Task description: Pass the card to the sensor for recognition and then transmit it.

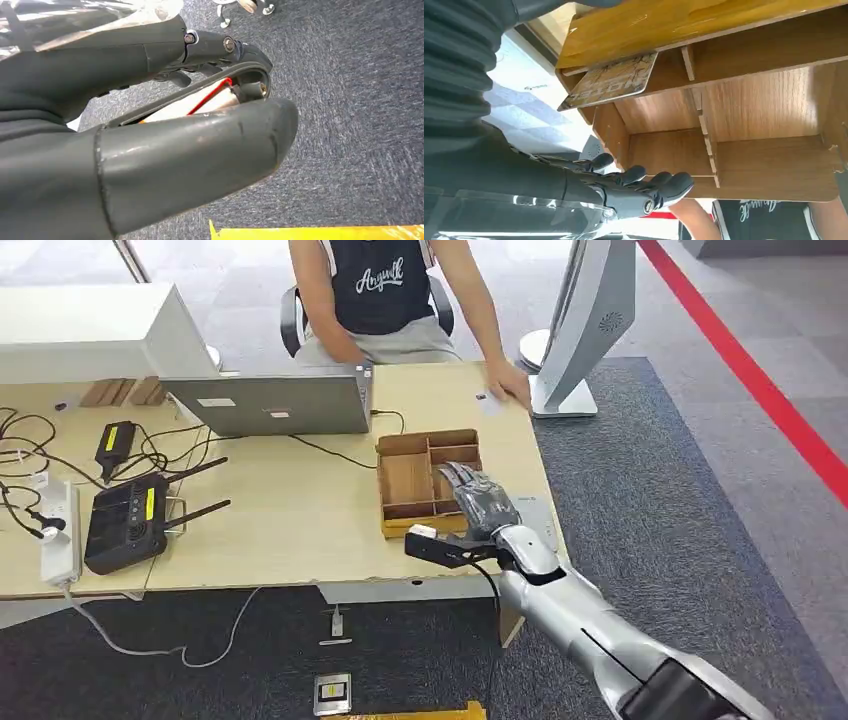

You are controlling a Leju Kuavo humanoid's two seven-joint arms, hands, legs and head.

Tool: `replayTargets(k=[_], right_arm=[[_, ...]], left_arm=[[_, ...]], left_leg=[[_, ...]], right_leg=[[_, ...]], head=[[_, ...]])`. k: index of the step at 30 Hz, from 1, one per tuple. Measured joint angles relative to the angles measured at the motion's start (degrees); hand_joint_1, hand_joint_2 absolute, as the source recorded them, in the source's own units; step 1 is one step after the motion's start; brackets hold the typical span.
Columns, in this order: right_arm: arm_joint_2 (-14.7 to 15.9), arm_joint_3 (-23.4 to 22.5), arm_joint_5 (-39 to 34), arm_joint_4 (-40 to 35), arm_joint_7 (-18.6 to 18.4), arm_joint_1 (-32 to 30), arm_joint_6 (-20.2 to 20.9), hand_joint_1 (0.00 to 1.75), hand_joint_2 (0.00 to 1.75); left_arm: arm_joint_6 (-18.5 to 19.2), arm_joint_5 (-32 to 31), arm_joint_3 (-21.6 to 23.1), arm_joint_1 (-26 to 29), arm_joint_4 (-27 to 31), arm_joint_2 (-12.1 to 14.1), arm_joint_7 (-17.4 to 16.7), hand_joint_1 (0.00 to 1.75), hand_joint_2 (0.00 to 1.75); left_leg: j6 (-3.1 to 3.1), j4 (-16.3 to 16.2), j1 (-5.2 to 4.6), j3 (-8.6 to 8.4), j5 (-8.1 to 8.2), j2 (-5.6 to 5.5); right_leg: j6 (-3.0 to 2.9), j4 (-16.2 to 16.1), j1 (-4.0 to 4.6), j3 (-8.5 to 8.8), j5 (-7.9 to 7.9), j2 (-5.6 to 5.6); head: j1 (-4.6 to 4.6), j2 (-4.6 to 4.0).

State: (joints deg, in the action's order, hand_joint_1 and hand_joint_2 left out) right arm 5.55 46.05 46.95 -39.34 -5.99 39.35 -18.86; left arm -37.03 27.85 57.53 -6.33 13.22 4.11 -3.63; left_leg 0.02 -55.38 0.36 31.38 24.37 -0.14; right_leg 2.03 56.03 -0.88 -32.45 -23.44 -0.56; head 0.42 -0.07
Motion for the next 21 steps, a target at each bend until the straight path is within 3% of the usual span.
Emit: replayTargets(k=[21], right_arm=[[0.20, -0.09, -0.33, 1.03, -1.44, 0.24, -0.72, 0.00, 1.75]], left_arm=[[0.00, 0.09, 0.00, 0.00, 0.00, 0.00, -0.11, 0.00, 0.00]], left_leg=[[0.00, 0.00, 0.00, 0.00, 0.00, 0.00]], right_leg=[[0.00, 0.00, 0.00, 0.00, 0.00, 0.00]], head=[[0.00, 0.00]])
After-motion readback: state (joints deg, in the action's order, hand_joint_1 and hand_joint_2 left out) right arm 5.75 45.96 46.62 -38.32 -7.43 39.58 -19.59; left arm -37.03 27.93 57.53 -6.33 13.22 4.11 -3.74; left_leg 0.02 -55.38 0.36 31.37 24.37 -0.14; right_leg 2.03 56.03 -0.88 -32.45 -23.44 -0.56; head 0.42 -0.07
